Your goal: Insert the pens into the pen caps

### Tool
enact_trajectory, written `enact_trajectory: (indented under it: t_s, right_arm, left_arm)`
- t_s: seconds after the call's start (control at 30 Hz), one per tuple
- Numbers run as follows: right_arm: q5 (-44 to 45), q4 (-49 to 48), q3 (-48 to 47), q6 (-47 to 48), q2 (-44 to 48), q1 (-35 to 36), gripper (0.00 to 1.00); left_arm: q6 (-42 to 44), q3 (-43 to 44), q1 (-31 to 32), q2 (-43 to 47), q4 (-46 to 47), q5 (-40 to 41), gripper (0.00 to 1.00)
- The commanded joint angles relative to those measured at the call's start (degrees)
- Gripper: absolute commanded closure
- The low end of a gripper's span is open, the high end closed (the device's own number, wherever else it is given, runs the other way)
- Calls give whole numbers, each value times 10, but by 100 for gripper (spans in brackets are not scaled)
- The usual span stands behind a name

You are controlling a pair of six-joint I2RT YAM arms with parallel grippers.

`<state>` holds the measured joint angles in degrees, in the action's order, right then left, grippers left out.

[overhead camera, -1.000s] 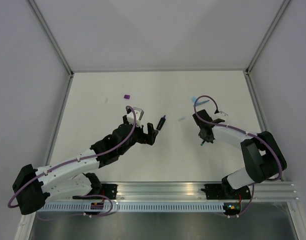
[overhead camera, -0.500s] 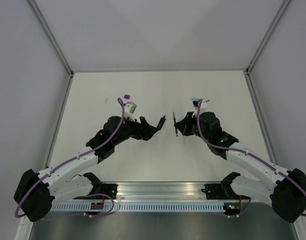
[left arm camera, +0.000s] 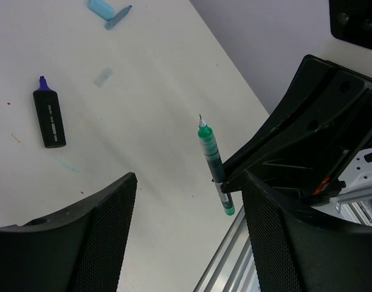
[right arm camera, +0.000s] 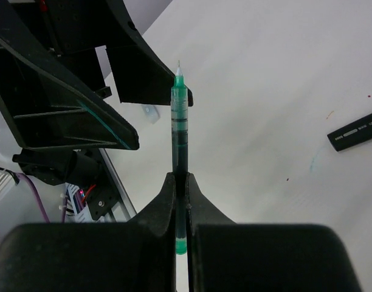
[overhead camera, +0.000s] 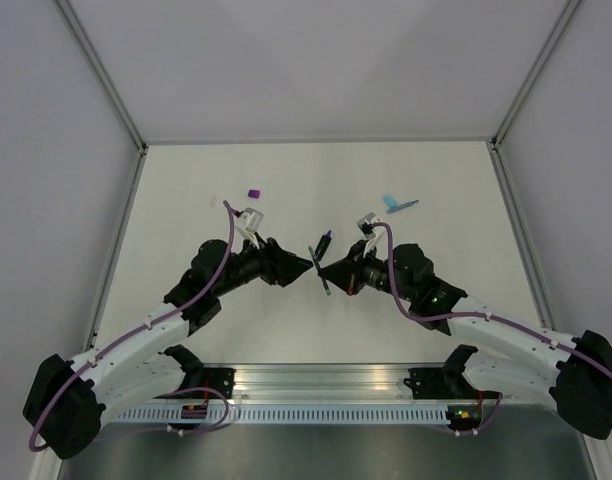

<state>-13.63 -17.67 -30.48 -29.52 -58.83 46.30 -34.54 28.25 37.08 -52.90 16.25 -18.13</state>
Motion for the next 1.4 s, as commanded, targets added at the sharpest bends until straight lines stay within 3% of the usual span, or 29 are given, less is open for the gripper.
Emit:
enact_trajectory:
  t_s: [0.0,0.33,0.53,0.63,0.7,0.73,0.77,0.9,1.0,1.23,1.37]
  right_arm:
    - [-15,-53,5,5,2,7,100]
    - [-27,-80,6,-6,-18,26,100]
    - [-34,-97,5,-13,-45,35,100]
    - [-32,-97,3,-13,-52,36,100]
    - [-32,-95,2,-12,-54,35,100]
    - [-32,-89,2,-12,-55,36,98]
    - [-35,-87,-1,-12,-56,37,88]
    - [-43,-79,-5,-7,-59,39,65]
    - [-48,-71,-10,-2,-66,43,62]
    - [-61,-54,-20,6,-97,55,66]
    - [-32,-30,-23,10,-83,60,98]
  left_arm:
    - [-18,-5,0,-5,46,-18,26]
    - [-30,-2,0,-47,64,-23,32]
    - [-38,-4,-1,-48,87,-44,56]
    - [-40,-6,0,-51,99,-60,74]
    - [-42,-5,0,-53,107,-74,97]
    - [-43,-4,0,-55,107,-77,98]
    - [-46,-5,0,-56,110,-85,98]
    - [-50,-5,-1,-56,114,-88,98]
    - [-52,-5,0,-54,113,-86,98]
    - [-52,-3,0,-41,96,-79,98]
    - [-44,-1,0,-24,75,-67,98]
